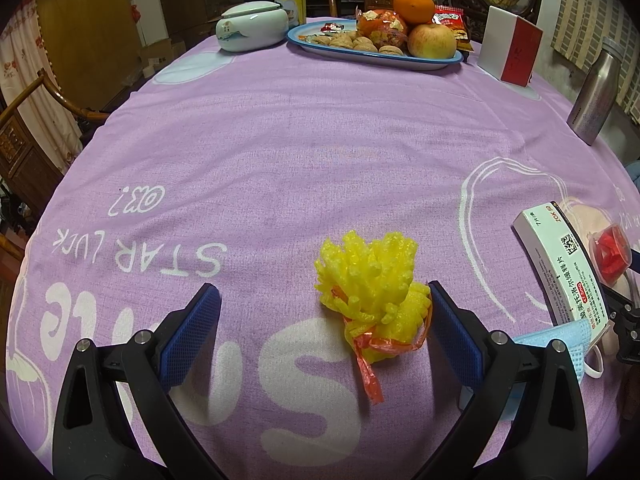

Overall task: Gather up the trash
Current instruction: 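Grasp the yellow pom with the left tool while the right tool grasps the red jelly cup, then lift both held items off the table and turn toward the wastebasket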

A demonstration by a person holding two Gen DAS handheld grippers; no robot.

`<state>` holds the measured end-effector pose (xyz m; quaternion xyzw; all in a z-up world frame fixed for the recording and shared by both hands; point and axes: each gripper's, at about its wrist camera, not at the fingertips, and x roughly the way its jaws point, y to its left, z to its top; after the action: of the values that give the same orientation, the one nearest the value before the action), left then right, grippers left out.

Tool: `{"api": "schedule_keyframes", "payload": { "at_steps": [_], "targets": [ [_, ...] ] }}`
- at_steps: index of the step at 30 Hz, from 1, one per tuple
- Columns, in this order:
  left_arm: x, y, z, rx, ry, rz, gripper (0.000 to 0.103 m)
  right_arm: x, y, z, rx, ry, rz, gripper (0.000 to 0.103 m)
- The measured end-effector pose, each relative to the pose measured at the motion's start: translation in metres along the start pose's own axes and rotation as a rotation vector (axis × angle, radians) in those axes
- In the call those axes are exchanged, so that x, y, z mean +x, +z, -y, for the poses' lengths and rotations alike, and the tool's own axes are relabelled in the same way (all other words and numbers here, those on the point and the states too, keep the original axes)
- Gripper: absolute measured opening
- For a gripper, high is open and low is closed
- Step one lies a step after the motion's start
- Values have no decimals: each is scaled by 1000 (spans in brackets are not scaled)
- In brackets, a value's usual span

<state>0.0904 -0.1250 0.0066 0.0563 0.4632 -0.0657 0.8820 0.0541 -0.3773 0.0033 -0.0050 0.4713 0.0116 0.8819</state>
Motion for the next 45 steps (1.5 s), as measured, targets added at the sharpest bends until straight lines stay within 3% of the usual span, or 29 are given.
{"api": "schedule_keyframes", "payload": {
  "at_steps": [3,5,9,12,13,24,32,39,45],
  "targets": [
    [-1,0,-1,-1,-4,2,97,-1,-1,0,0,-8,7,97],
    [-3,-1,-2,-2,-9,14,90,-4,-1,1,5,-13,26,91],
    [-8,1,-2,14,-22,37,67,-6,-2,2,11,-3,35,77],
    [-11,1,-4,11,-41,48,49,-8,-1,2,11,0,48,58],
    [-11,1,-5,8,-49,49,48,-9,-1,2,12,-1,51,58],
    [-44,2,-14,-14,-30,187,45,-24,-2,1,2,-15,113,58],
    [-54,-5,-20,-48,-75,200,45,-42,-4,3,25,15,166,58],
    [-70,-15,-11,-13,-52,273,45,-61,-12,-4,25,66,216,57],
    [-81,-24,-20,-77,-48,281,45,-68,-20,-10,14,94,228,57]
  ]
}}
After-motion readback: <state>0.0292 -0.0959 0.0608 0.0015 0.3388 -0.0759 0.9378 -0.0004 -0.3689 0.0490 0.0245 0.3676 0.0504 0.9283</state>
